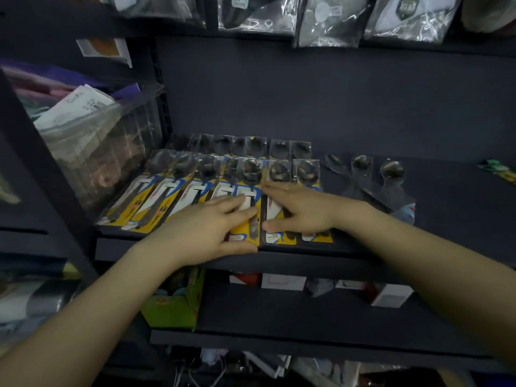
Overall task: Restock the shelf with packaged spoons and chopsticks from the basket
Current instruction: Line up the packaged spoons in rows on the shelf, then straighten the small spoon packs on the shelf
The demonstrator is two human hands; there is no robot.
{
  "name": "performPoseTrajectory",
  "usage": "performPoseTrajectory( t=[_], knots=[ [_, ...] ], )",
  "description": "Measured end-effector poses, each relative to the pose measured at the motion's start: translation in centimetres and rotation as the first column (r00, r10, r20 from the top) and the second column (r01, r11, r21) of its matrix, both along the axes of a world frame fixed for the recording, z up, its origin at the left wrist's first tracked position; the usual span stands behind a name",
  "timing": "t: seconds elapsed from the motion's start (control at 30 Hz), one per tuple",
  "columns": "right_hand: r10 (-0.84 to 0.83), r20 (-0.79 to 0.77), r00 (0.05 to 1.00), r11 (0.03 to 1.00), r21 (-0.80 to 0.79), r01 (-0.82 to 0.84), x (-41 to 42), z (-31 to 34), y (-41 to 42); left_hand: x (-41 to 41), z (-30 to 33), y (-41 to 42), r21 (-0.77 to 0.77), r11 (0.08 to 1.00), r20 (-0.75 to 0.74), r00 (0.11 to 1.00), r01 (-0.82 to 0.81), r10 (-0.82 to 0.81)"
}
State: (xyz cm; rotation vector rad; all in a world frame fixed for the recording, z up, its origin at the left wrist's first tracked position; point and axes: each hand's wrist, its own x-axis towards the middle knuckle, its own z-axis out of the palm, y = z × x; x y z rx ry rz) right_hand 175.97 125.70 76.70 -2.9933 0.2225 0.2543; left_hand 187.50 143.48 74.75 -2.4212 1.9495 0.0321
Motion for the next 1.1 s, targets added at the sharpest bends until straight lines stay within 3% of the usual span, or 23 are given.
performPoseTrajectory(
  t=[0.1,0.23,0.33,0.43,0.6,0.73,0.93,1.0,1.07,1.1],
  knots=[
    [-0.056,0.002,0.998,0.998,-0.03,0.056,0.2,-0.7,0.1,0.1,0.0,-0.2,-0.024,0.999,-0.1,0.995,0.028,-0.03],
    [-0.111,0.018,0.994,0.991,-0.068,0.112,0.1,-1.1,0.7,0.6,0.0,-0.4,-0.04,0.998,-0.13,0.99,0.05,-0.054],
    [-0.153,0.112,0.982,0.987,-0.036,0.158,0.0,-0.9,1.5,0.7,0.0,-0.1,-0.047,0.995,-0.115,0.989,0.084,-0.089],
    [-0.066,0.198,0.978,0.996,-0.048,0.077,0.5,-0.6,2.7,1.2,0.0,1.3,-0.098,0.994,-0.107,0.994,-0.045,0.035],
    [0.017,0.106,0.994,0.998,-0.057,-0.011,1.5,-1.2,3.7,2.2,-0.4,2.9,-0.021,0.996,-0.113,0.99,-0.086,0.083],
    [-0.035,0.093,0.995,0.999,-0.001,0.035,1.8,-1.5,3.2,1.6,-0.2,2.6,-0.048,0.993,-0.128,0.986,-0.11,0.103],
    [-0.062,0.128,0.99,0.996,-0.059,0.07,1.4,-1.6,3.4,1.3,0.3,2.5,-0.082,0.99,-0.163,0.981,-0.118,0.103],
    [-0.142,0.32,0.937,0.989,0.004,0.148,0.6,-0.5,2.6,1.0,0.8,2.2,-0.179,0.98,-0.121,0.99,-0.091,0.07],
    [-0.324,0.499,0.804,0.939,0.063,0.339,-0.9,0.5,0.1,0.2,1.3,1.6,-0.281,0.959,-0.089,0.996,-0.034,0.009],
    [-0.437,0.514,0.738,0.879,0.069,0.473,-1.9,0.7,-1.7,-0.3,1.6,1.1,-0.325,0.946,-0.085,0.996,0.002,-0.031]
  ],
)
